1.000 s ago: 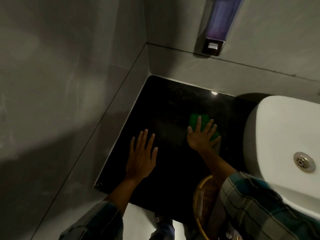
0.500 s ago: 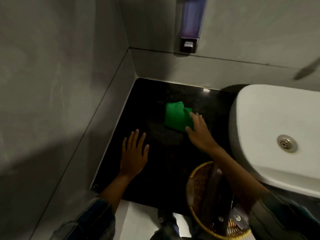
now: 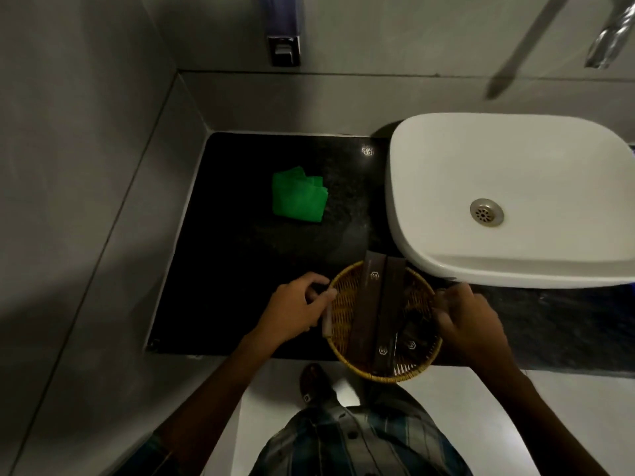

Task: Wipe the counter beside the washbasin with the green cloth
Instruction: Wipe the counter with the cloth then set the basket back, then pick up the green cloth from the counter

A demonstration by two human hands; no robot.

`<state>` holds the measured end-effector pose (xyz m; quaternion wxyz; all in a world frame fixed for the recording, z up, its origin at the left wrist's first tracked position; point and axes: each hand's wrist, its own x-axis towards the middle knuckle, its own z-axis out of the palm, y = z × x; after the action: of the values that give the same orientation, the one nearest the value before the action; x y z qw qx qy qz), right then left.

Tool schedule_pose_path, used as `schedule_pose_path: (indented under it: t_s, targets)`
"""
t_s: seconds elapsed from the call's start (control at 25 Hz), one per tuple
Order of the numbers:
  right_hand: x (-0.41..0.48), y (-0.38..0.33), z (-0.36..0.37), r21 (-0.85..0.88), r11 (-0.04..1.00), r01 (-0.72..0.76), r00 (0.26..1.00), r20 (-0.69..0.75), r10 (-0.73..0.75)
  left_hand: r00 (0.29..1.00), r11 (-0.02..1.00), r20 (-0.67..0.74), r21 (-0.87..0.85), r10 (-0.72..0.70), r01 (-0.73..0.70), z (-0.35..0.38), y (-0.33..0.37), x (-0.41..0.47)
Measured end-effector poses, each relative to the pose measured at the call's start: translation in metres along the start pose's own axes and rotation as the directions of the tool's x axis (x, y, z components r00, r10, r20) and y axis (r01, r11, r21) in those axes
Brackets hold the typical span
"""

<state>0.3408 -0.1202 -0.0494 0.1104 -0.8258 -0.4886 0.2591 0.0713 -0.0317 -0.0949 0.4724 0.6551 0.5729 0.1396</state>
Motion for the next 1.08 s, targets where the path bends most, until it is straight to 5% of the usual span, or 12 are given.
schedule_pose_path:
  t_s: [0.2, 0.36, 0.56, 0.72, 0.84, 0.96, 1.08]
  targets:
    - [0.009, -0.027, 0.004, 0.324, 0.944, 0.056, 0.984, 0.142, -0.107, 0.977, 0.993, -0.198, 0.068, -0.078, 0.093, -0.024, -0.013, -0.009]
    - [0.014, -0.085, 0.04, 0.358, 0.914, 0.193, 0.945, 0.184, -0.272, 0.906, 0.988, -0.416, 0.088, -0.081, 0.128, -0.084, -0.038, 0.001]
    - [0.03, -0.12, 0.068, 0.368, 0.908, 0.201, 0.934, 0.207, -0.291, 0.925, 0.918, -0.349, 0.299, -0.148, 0.26, -0.13, -0.052, 0.023]
    - [0.027, -0.108, 0.054, 0.373, 0.902, 0.217, 0.959, 0.094, -0.269, 0.919, 0.947, -0.391, 0.277, -0.044, 0.163, -0.138, -0.022, 0.099]
    - [0.024, -0.1, 0.036, 0.387, 0.886, 0.254, 0.962, -0.009, -0.272, 0.95, 0.967, -0.245, 0.114, -0.193, 0.226, -0.117, 0.006, 0.164]
    - [0.022, -0.093, 0.013, 0.385, 0.884, 0.266, 0.963, -0.14, -0.229, 0.873, 0.81, -0.14, -0.465, -0.467, 0.358, -0.108, 0.019, 0.192]
    - [0.027, -0.084, -0.005, 0.425, 0.866, 0.266, 0.959, -0.208, -0.192, 0.881, 0.741, -0.076, -0.577, -0.467, 0.343, -0.106, 0.036, 0.193]
